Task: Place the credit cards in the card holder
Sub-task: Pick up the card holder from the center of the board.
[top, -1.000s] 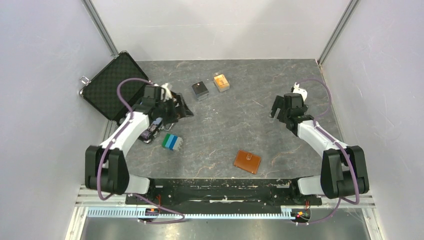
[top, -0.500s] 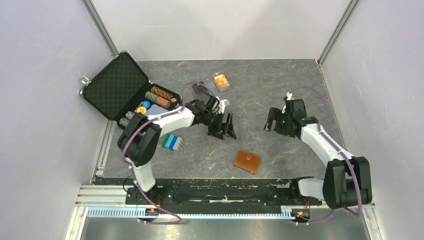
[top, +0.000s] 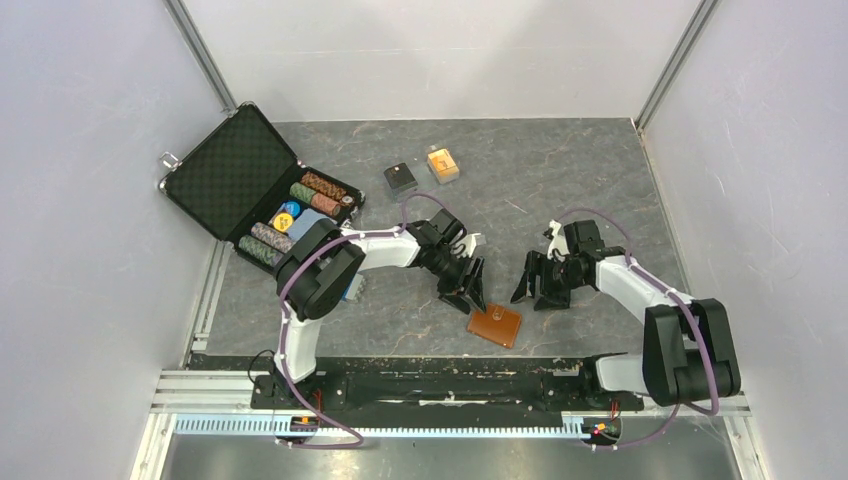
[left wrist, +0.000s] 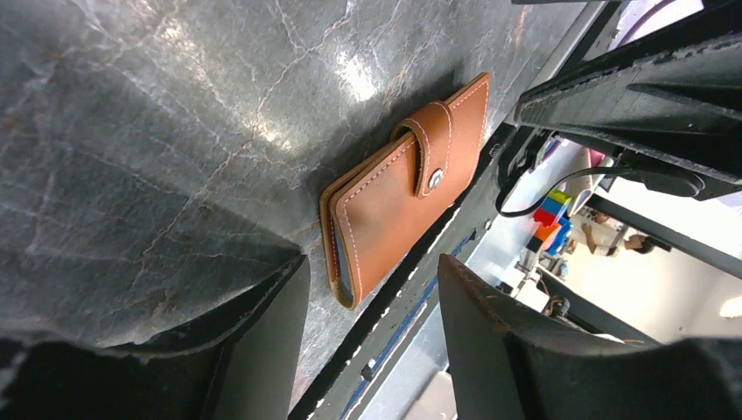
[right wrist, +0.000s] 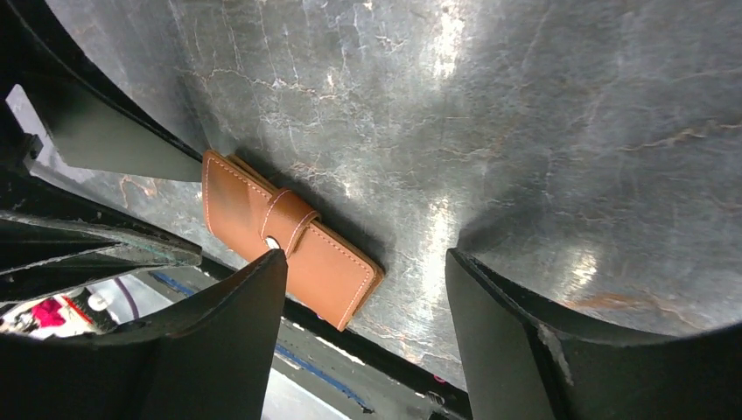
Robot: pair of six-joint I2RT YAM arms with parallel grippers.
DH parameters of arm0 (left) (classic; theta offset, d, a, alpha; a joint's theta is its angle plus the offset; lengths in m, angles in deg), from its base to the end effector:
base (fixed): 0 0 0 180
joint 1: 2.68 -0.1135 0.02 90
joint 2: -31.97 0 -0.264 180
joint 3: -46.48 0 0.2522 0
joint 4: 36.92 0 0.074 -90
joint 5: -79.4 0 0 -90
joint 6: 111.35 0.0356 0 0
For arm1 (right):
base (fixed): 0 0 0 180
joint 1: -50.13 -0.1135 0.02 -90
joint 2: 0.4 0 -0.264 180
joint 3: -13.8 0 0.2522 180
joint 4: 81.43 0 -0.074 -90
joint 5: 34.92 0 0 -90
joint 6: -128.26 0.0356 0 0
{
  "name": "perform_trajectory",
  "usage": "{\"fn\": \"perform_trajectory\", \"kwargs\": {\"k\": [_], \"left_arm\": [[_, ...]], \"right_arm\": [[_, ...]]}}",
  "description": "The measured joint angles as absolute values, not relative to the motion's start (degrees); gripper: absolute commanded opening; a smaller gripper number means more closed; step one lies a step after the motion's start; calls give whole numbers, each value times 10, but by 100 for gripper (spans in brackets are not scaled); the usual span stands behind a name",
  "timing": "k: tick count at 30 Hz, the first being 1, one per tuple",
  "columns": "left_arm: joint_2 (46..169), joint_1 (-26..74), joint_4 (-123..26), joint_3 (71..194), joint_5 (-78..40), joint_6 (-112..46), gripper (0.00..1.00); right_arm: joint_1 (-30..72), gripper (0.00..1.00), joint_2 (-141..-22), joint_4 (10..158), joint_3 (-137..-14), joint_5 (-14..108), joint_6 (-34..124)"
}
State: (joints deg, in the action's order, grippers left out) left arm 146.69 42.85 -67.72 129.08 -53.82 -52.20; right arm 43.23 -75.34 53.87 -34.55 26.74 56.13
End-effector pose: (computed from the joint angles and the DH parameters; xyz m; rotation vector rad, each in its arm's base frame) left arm 0.2555 -0.2950 0.1302 -0.6120 -2.6960 1.2666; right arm 0.2072 0.0421 0.1558 0.1530 2.8228 0.7963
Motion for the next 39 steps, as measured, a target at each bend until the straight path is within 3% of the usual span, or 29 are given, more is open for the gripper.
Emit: {"fn": "perform_trajectory", "kwargs": {"k": [11, 21, 30, 39], "left_arm": [[1477, 429, -708, 1324, -526, -523, 64], [1480, 432, -768, 1346, -503, -490, 63], [1495, 443, -776, 1345, -519, -487, 52], [1521, 438, -762, 1359, -544, -488, 33]], "right_arm": [[433, 68, -819, 510, -371, 217, 518], [433, 65, -800, 439, -366, 243, 490], [433, 45, -791, 444, -321, 199, 498], [405, 37, -874, 507, -327, 118, 552]]}}
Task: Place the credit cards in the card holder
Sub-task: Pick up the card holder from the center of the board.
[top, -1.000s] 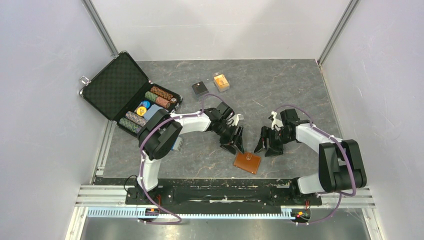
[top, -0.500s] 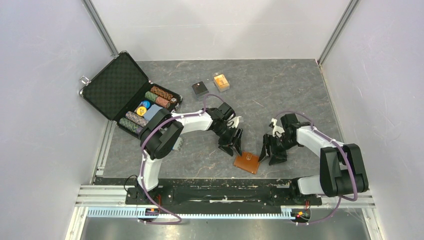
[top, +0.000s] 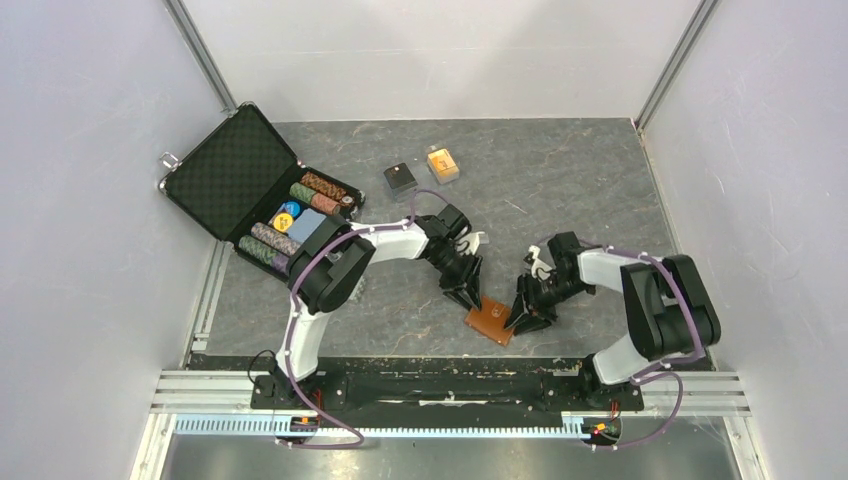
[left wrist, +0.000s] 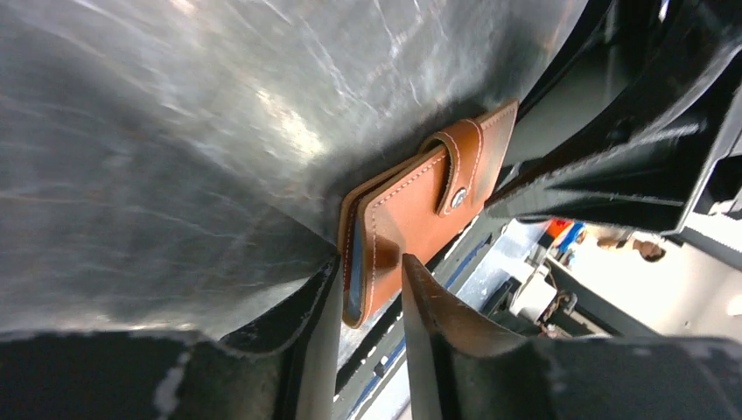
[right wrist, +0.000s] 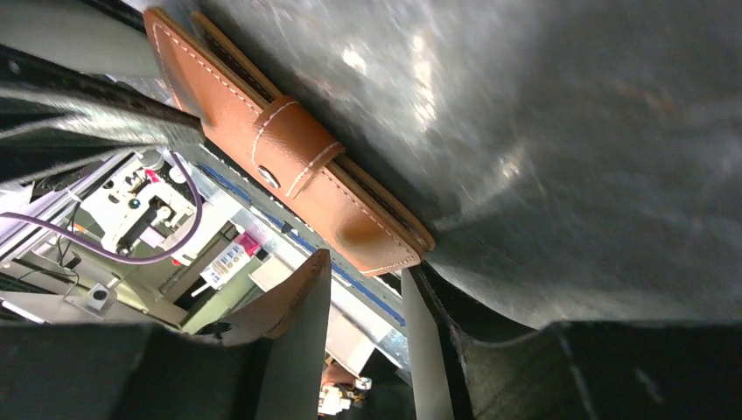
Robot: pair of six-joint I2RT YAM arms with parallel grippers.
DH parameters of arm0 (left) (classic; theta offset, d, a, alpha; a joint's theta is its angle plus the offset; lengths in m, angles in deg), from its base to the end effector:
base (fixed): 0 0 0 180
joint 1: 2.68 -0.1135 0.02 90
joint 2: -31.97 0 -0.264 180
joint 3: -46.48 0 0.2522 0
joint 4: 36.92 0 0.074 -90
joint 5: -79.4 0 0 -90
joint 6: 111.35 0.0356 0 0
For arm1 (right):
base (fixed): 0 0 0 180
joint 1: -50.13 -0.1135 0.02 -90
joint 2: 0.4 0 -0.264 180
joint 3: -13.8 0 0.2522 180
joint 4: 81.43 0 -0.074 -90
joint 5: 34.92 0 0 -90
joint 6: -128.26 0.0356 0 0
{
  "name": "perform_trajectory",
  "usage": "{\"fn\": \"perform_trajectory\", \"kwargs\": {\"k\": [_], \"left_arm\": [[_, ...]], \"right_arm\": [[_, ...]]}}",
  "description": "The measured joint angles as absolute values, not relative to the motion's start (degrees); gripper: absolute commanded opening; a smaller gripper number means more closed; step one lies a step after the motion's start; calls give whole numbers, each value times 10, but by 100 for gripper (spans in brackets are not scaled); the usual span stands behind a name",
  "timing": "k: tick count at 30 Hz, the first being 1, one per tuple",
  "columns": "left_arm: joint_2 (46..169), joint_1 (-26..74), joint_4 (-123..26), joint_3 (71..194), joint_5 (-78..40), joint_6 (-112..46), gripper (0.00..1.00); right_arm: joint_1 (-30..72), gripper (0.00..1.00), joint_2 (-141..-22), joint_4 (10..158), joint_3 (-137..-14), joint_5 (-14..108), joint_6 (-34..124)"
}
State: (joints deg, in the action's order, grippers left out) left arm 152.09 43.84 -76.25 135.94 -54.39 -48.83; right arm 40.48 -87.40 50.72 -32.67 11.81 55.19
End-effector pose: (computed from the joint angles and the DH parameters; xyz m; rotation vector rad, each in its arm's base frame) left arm 0.2598 -0.3098 0.1196 -0.6385 -2.6442 1.1590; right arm 0.1938 0.0577 0.1134 -0.1617 -2.7887 -1.0873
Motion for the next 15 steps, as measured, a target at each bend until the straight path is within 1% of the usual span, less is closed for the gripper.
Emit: {"fn": "perform_trajectory", "kwargs": {"k": [3, 5, 9, 10, 14, 15], "left_arm": [[1524, 417, -744, 1362, -535, -492, 30], [1524, 400, -724, 1362, -525, -497, 25], [1522, 359, -674, 1354, -511, -513, 5], [1520, 350, -658, 1346, -511, -522, 2], [1495, 324, -618, 1308, -506, -549, 2], [1485, 319, -611, 1298, -505, -555, 2]], "right_arm": [[386, 37, -915, 498, -366, 119, 553], [372, 37, -947, 494, -407, 125, 550], [355, 39, -998, 488, -481, 138, 542], [353, 39, -1006, 487, -496, 144, 538], [350, 43, -1023, 484, -549, 172, 516], [350, 46, -1025, 488, -561, 177, 511]]}}
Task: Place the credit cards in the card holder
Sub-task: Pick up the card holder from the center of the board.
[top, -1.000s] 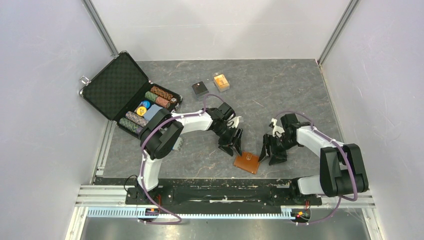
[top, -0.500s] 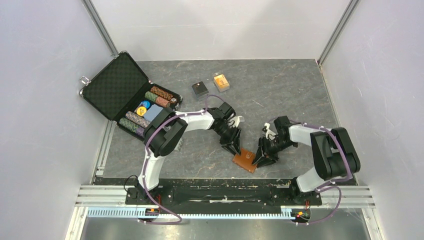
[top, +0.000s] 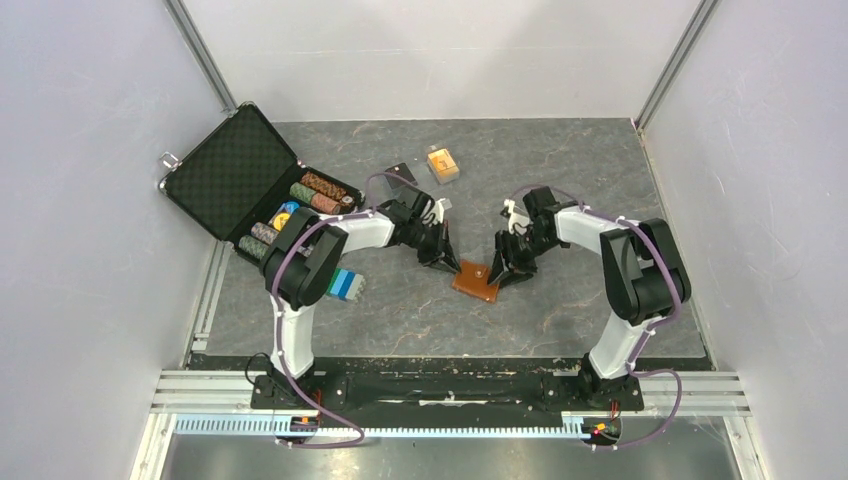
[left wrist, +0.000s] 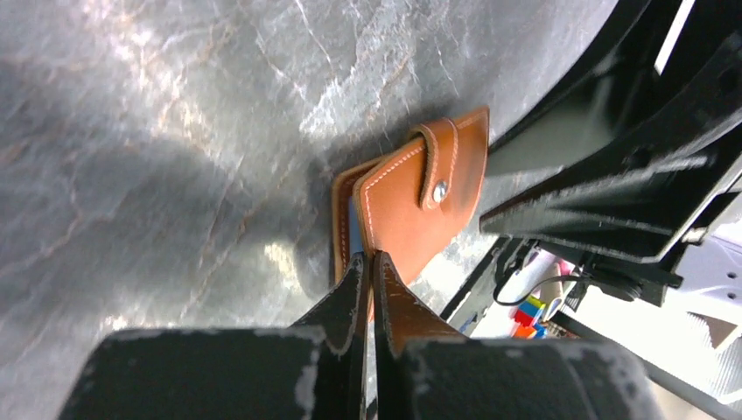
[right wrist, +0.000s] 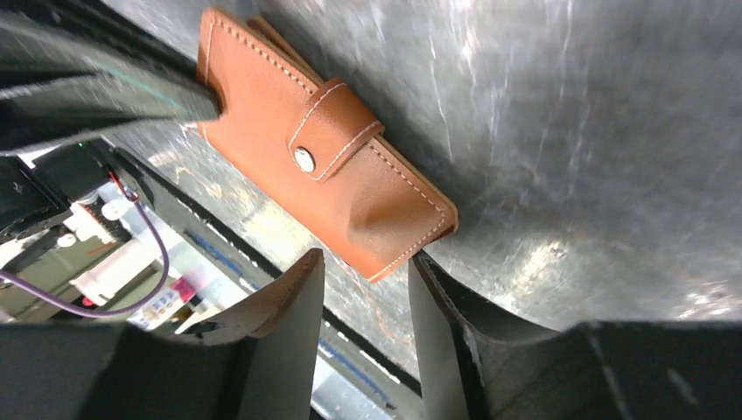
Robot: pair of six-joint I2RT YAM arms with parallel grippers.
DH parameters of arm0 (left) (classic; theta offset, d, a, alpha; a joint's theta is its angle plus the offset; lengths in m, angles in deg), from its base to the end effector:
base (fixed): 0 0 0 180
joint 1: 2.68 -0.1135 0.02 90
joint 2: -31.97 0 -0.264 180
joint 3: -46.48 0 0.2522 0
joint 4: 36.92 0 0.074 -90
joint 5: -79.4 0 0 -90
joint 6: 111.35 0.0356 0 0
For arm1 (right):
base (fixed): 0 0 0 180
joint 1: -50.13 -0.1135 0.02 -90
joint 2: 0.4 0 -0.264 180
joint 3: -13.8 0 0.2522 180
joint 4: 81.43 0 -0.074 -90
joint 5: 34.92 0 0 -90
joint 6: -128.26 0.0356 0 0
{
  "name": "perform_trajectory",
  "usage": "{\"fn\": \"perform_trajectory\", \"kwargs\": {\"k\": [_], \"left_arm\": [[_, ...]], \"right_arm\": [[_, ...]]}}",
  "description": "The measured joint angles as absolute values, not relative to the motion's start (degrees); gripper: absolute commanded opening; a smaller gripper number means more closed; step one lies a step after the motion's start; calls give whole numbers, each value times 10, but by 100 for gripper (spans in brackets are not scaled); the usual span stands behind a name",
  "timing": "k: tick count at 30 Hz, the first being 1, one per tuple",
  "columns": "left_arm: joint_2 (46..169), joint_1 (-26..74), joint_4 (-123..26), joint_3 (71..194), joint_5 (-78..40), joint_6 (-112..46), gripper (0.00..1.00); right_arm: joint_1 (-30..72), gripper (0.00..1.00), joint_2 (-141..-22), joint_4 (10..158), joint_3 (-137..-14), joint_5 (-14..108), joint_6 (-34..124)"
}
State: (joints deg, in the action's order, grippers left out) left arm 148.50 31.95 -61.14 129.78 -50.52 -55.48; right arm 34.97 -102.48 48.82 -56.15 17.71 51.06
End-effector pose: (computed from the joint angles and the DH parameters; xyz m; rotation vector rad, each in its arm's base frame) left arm 0.3189 -0.2480 0.1261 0.3066 2.7763 -1.2905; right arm 0.2871 0.1002 0.1363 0.1314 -2.9438 -1.0173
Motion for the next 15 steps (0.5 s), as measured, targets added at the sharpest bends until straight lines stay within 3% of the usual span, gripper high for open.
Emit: {"fn": "perform_trajectory", "kwargs": {"k": [6, 15], "left_arm": [[1413, 306, -583, 1249, -496, -584, 2], [1328, 262, -457, 1158, -496, -684, 2]], "right_arm": [[358, 70, -1022, 535, -590, 175, 503], [378, 81, -978, 626, -570, 139, 540]]}}
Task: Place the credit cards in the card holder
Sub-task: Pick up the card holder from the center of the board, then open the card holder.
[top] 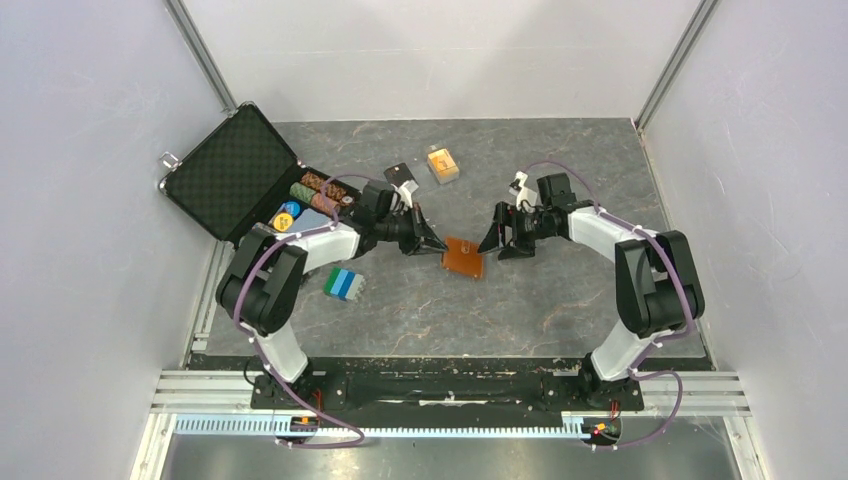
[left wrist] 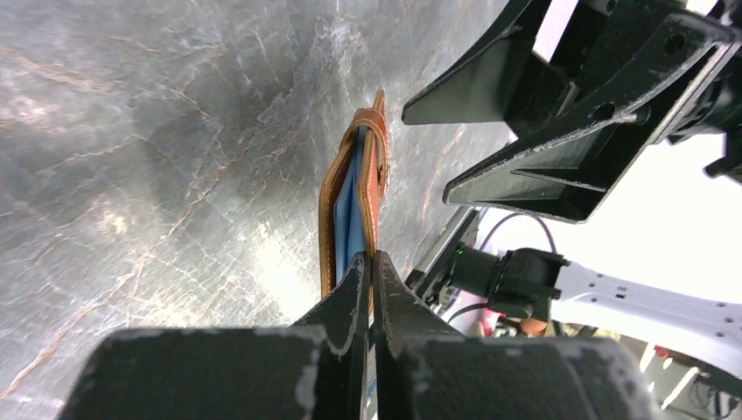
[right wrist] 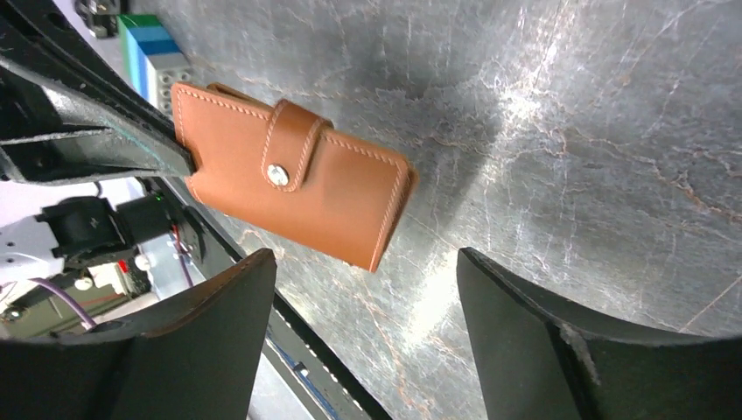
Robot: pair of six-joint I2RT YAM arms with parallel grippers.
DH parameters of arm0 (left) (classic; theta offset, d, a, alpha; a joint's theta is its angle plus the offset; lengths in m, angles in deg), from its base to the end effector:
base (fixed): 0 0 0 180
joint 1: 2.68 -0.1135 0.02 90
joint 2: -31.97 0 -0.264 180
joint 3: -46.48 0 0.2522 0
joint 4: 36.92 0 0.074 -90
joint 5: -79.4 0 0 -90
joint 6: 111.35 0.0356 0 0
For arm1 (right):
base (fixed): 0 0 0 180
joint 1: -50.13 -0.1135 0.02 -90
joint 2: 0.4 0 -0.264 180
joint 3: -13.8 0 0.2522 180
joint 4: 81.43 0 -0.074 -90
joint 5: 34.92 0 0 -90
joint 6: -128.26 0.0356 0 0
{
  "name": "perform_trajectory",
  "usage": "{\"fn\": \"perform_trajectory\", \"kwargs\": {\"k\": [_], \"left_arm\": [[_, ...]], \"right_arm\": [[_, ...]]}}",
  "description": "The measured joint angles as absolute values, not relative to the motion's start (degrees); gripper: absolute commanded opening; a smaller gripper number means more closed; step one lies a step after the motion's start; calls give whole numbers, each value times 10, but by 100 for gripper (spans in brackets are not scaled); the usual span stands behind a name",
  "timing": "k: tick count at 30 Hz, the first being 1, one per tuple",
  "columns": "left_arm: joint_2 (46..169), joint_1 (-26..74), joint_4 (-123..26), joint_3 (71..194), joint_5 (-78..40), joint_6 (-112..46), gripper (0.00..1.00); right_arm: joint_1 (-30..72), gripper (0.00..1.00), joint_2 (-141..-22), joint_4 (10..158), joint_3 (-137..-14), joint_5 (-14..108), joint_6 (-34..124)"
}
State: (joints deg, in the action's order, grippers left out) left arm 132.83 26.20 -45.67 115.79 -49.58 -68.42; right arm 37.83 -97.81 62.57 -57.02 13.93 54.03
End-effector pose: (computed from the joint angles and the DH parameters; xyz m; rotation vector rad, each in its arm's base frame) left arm 0.3063 -0.1945 0.1750 0.0094 2.5243 -1.4049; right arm 0.3135 0.0923 0.1729 -0.1616 2.6453 1.1172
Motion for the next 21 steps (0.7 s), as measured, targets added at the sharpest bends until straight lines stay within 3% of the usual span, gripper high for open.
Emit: {"fn": "perform_trajectory", "kwargs": {"k": [4, 16, 19, 21], "left_arm": [[1306, 239, -408, 1131, -496, -726, 2], [1226, 209, -179, 1065, -496, -868, 2], [1220, 209, -136, 1065, -498, -889, 2], [1220, 209, -117, 1065, -500, -901, 2]], "right_arm": [[390, 85, -961, 683, -546, 121, 581], [392, 83, -907, 944, -479, 30, 792], [384, 73, -899, 1043, -454, 15, 867], [374, 58, -898, 1124, -433, 7, 929]]}}
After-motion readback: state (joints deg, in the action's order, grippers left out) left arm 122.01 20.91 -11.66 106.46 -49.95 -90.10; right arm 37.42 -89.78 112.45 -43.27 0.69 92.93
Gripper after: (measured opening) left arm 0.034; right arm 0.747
